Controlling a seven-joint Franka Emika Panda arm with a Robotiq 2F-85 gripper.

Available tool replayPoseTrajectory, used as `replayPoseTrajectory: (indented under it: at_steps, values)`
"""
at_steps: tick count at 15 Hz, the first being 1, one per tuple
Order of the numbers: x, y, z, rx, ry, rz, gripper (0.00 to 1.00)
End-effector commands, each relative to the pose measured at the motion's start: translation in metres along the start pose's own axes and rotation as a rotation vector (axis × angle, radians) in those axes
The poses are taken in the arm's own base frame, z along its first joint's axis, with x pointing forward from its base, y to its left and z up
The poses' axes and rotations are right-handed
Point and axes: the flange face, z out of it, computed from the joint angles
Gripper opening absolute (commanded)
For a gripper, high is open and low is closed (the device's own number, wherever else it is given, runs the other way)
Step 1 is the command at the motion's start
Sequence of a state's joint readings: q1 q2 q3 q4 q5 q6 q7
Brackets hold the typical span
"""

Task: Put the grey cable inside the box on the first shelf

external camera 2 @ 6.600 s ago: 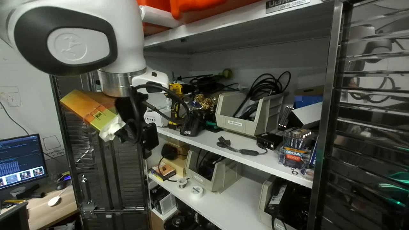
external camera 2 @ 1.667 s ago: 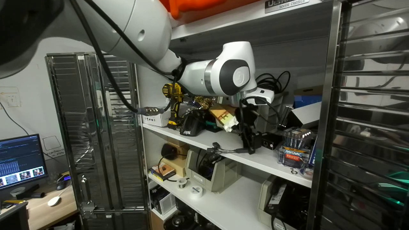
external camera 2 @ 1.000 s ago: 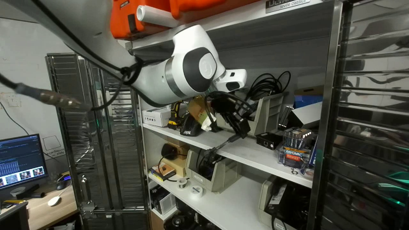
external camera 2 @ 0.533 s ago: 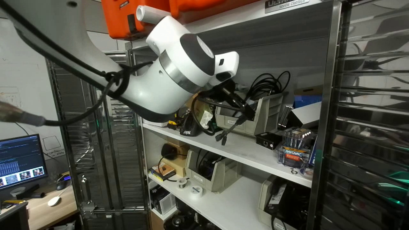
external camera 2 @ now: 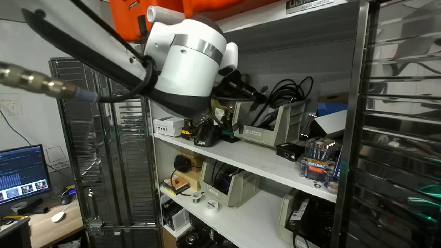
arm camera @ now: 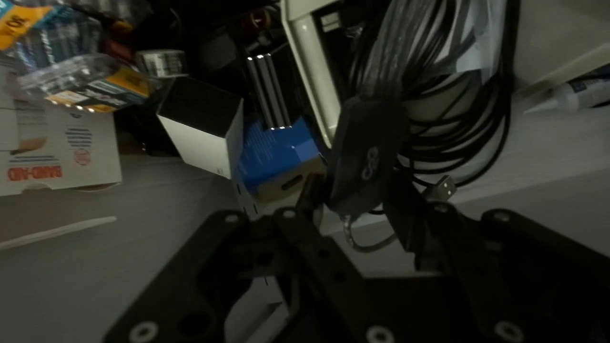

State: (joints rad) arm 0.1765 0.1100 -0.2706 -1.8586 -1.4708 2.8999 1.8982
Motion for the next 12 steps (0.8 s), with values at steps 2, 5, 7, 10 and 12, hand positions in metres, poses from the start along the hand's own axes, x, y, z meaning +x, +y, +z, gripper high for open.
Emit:
replayPoseTrajectory:
  at_steps: [2, 5, 7, 10, 12]
  values:
    - [0.006, -0.041, 0.012, 0.06, 0.164, -0.01, 0.15]
    - [-0.003, -0.057, 0.025, 0.075, 0.253, -0.067, 0.15]
    - [-0.014, -0.064, 0.037, 0.08, 0.303, -0.121, 0.15]
    - [-0.026, -0.072, 0.056, 0.079, 0.387, -0.176, 0.15]
    - [-0.03, -0.074, 0.069, 0.059, 0.434, -0.194, 0.15]
